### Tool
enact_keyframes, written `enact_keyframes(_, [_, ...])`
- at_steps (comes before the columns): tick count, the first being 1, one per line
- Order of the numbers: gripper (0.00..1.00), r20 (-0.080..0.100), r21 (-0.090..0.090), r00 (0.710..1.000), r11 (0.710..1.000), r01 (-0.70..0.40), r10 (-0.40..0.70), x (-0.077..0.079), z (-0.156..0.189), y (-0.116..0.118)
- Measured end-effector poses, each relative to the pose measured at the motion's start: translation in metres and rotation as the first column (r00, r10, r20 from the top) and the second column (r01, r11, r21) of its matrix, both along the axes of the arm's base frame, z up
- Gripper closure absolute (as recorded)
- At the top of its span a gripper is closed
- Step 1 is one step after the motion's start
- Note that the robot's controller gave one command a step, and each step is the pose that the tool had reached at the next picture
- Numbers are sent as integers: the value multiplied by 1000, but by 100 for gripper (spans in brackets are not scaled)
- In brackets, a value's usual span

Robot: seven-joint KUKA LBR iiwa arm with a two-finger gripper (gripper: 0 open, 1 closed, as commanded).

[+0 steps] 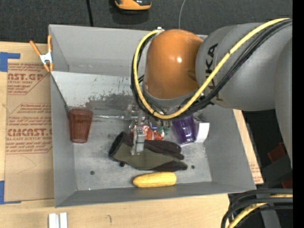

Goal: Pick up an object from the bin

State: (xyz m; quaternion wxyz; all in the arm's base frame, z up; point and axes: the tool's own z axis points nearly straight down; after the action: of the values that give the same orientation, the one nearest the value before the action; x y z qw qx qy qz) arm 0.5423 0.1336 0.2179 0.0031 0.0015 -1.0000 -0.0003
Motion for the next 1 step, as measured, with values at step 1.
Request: enact_keyframes(1, [0, 8, 1, 1000, 1000, 2, -2, 2, 5, -1])
